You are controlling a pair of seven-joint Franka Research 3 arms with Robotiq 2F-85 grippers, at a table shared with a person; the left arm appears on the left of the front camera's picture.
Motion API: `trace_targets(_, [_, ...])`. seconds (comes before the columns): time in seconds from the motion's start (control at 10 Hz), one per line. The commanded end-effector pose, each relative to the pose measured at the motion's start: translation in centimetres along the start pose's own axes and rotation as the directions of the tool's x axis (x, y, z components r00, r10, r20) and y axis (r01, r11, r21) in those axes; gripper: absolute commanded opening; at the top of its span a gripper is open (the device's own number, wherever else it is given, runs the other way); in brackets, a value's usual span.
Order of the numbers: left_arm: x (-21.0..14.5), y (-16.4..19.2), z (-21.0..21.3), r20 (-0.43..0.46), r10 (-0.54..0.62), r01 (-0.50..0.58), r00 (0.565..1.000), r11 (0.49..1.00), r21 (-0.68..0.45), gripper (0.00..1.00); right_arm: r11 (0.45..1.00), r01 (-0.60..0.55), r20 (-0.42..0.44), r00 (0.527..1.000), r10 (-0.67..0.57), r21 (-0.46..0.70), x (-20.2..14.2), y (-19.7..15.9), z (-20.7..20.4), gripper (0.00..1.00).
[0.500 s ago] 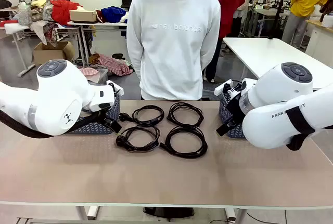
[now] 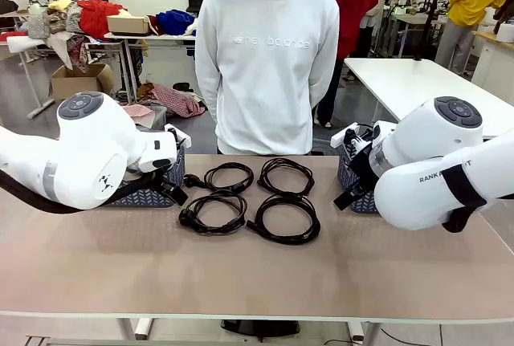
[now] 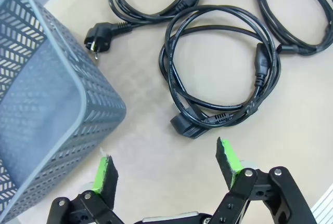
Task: Organize the cables according to human instructions.
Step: Pick up a bundle of cables and place it in the basket indicated by the human.
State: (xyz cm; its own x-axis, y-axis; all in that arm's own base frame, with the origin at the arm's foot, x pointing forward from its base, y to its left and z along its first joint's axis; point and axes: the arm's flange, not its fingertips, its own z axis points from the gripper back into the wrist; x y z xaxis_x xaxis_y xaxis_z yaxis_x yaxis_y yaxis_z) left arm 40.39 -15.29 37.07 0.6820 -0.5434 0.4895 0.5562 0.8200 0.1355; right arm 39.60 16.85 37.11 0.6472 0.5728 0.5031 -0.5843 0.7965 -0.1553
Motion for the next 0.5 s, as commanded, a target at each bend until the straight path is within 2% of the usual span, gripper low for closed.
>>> trace_targets(0.0, [-0.02,0.07,0.01,0.0,0.002,-0.002,1.0,1.0,0.001,1.0,1.0,0.002,0.0,1.0,-0.002,0.0,0.0,-0.01,0.0,1.0])
trace_targets(0.4, [0.01,-0.04,0.0,0.0,-0.001,0.001,1.0,1.0,0.0,1.0,1.0,0.0,0.0,1.0,0.0,0.0,0.0,0.0,0.0,1.0])
